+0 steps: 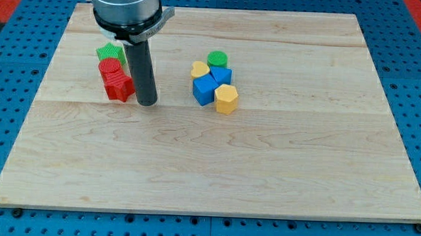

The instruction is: Place the red circle above the red star

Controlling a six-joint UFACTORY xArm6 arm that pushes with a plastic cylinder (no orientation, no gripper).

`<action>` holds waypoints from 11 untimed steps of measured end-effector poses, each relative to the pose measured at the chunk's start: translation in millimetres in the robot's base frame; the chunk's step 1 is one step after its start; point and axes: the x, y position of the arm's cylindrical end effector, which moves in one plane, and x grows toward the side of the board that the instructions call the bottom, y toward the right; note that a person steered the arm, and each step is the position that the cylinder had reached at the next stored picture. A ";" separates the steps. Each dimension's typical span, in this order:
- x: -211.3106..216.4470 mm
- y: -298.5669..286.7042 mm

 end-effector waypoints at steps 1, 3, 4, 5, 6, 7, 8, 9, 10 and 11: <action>-14.0 -4.6; -23.2 -76.7; -21.5 -85.3; -21.5 -72.2; -29.7 -55.4; -38.3 -46.9; -52.1 -74.9; -52.0 -86.6; -52.0 -94.1; -48.7 -77.9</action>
